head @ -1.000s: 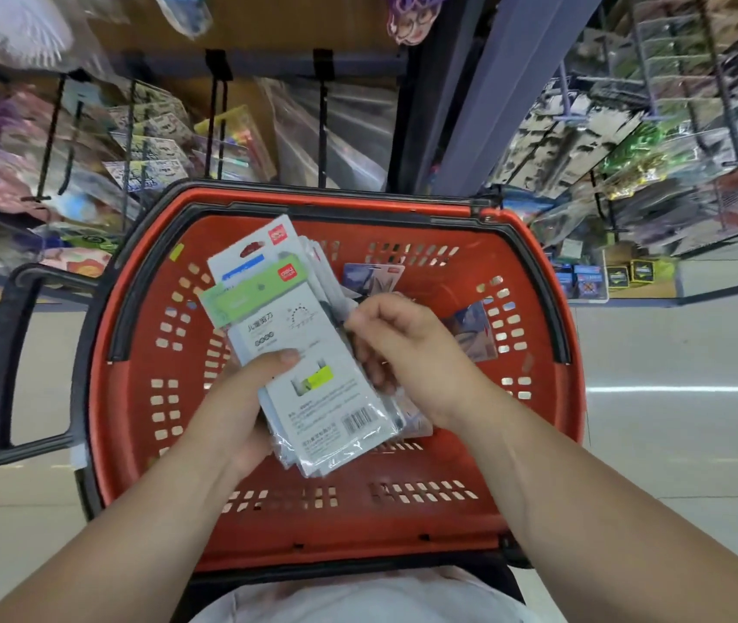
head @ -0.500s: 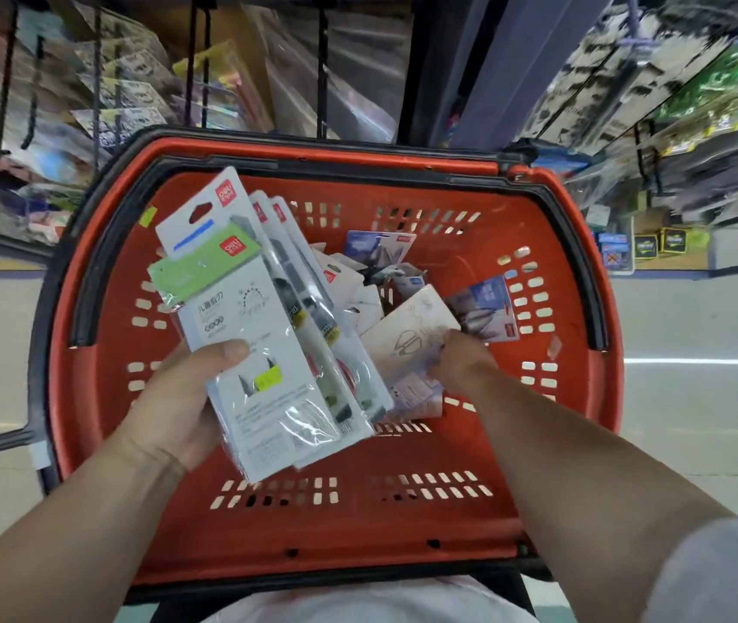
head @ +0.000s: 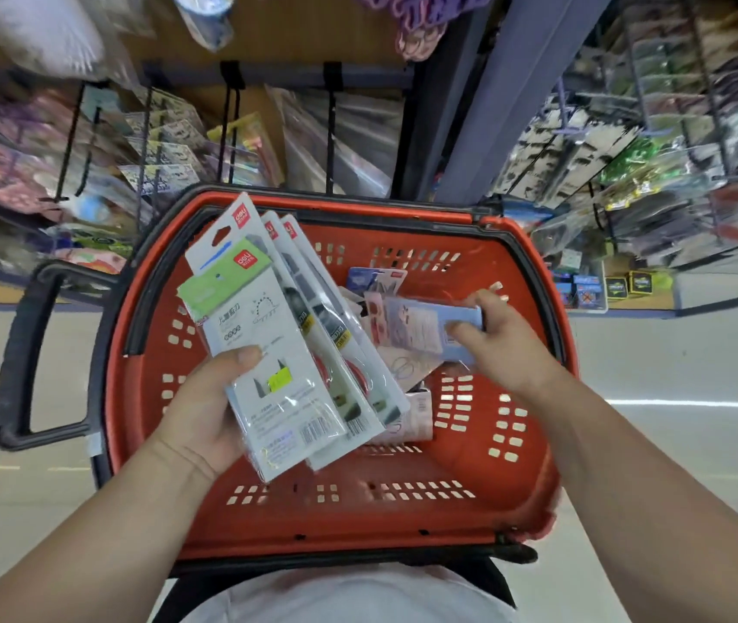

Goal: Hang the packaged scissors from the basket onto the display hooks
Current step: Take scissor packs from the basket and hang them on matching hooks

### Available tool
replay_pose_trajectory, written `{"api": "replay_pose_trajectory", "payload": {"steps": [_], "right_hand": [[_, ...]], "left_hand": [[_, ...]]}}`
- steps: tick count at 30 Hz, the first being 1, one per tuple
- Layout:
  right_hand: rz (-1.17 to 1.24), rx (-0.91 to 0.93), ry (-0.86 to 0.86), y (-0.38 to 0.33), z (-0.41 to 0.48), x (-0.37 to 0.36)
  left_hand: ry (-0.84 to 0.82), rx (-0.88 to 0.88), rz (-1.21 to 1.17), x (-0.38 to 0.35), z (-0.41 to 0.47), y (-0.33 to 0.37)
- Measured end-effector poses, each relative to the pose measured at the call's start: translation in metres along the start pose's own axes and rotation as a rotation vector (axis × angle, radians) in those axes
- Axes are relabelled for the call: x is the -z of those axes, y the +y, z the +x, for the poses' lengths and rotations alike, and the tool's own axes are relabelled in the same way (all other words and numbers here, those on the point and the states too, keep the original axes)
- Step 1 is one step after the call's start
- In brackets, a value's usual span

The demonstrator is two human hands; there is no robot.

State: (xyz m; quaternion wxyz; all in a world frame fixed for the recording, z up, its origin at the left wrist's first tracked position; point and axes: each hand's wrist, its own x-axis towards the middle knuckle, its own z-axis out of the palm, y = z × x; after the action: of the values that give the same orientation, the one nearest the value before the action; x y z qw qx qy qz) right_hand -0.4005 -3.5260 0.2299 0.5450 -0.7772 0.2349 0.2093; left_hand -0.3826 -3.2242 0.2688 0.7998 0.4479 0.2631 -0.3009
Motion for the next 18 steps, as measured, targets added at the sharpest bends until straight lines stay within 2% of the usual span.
{"api": "replay_pose_trajectory", "payload": {"steps": [4,8,15,18], "right_hand": [[0.216,0.21,0.09,-0.066,-0.06,0.009],[0.276,0.348,0.028,-0.113,-0.101,-0.012],[0.152,0.542,-0.044,-0.155,-0.135,-0.044],[0.026,0.569,0.01,-0.175,-0.147,-0.054]], "left_hand": [[0.036,-0.036,-0.072,-0.028,-0.025,0.009],[0.032,-0.071,-0.082,-0.051,-0.047,0.018],[-0.061,-0.174,-0.231,-0.082,-0.089,0.035],[-0.068,-0.216,-0.262,-0.081,-0.108,0.048]]}}
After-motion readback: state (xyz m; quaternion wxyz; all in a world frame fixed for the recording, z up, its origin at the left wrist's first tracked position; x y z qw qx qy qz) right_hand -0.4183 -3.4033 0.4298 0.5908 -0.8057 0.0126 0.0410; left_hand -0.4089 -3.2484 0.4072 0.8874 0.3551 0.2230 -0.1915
